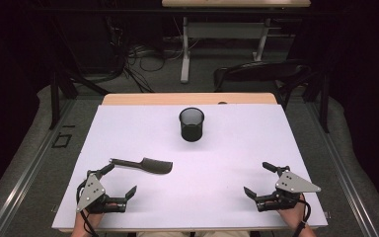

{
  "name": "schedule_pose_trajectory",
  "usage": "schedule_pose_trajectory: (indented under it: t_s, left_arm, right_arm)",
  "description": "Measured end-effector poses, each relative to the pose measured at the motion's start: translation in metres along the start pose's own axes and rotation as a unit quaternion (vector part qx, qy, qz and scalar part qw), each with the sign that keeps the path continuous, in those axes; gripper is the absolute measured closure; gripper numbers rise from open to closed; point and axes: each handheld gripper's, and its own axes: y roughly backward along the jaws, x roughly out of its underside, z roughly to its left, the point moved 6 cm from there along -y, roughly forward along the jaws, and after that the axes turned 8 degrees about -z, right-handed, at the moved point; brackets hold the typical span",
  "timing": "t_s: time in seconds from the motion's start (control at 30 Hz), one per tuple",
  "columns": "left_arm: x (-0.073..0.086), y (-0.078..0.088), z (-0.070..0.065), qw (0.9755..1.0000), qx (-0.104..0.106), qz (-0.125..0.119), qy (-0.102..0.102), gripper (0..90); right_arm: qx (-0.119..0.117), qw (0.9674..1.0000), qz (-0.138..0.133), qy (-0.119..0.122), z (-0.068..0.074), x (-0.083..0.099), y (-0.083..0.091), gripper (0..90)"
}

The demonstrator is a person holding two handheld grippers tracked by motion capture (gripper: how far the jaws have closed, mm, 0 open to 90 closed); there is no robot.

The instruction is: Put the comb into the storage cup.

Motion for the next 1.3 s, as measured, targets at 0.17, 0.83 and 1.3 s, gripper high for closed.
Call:
schedule_pose_trajectory:
  t_s: [0.17, 0.83, 1.3]
  left_arm:
    - [0.000, 0.000, 0.000, 1.0000, -0.002, 0.000, 0.001, 0.0]
    - [-0.005, -0.006, 0.013, 0.9991, -0.030, 0.020, 0.024, 0.2]
    - [-0.009, -0.014, 0.032, 0.9980, -0.032, 0.034, 0.042, 0.2]
  right_arm:
    - [-0.004, 1.0000, 0.001, 0.001, 0.001, 0.000, 0.000, 0.0]
    - [-0.010, 0.9999, 0.007, 0.000, 0.000, 0.002, -0.004, 0.0]
    - [-0.008, 0.9999, 0.010, 0.002, -0.001, 0.003, -0.004, 0.0]
